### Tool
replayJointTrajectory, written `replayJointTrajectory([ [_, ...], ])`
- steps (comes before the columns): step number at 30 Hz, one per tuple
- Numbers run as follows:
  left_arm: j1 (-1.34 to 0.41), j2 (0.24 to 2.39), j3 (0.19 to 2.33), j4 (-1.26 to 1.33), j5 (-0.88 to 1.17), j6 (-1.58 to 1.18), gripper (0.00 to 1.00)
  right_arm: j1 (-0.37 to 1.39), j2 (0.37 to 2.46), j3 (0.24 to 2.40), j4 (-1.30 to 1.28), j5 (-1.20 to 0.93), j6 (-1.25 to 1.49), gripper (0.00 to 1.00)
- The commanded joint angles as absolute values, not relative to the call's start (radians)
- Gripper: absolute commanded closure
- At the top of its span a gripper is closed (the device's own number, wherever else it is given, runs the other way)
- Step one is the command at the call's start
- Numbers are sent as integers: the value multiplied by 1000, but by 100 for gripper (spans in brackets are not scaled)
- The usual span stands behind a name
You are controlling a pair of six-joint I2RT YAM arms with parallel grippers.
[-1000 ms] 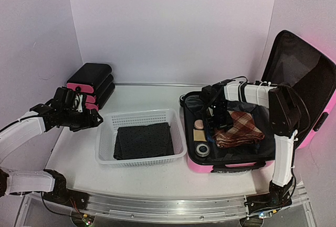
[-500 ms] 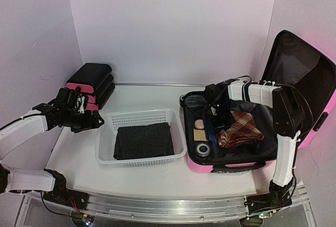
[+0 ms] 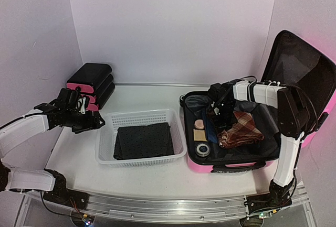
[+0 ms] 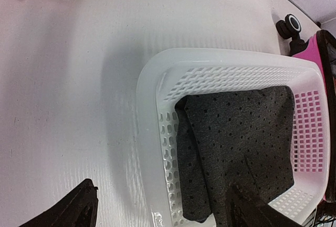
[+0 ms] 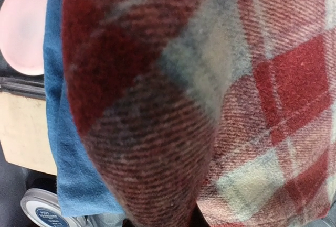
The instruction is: Open, take out, and arrange the luggage
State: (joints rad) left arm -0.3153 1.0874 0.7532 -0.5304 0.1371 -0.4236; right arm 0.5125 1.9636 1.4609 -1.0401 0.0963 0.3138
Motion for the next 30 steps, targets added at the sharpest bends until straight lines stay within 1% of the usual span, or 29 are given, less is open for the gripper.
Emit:
replayJointTrajectory([
  [1, -320, 1084, 804, -488, 146, -423, 16, 494, 1849, 1416, -976, 31, 299, 100],
  [3, -320, 1082, 801, -487, 143, -422, 16, 483, 1809, 1390, -938, 10, 294, 100],
  [6, -320, 1079, 799, -488, 141, -422, 16, 454, 1756, 1356, -893, -83, 288, 100],
  [13, -319, 1088, 793, -483, 141, -426, 16, 391, 1681, 1295, -800, -342, 297, 100],
  [18, -319, 1089, 791, -481, 143, -428, 16, 375, 1628, 1269, -763, -444, 311, 100],
  [24, -320, 1090, 789, -476, 146, -428, 16, 363, 1553, 1268, -761, -525, 344, 100],
  [30, -319, 1098, 785, -469, 150, -430, 16, 362, 1483, 1276, -790, -497, 336, 100],
])
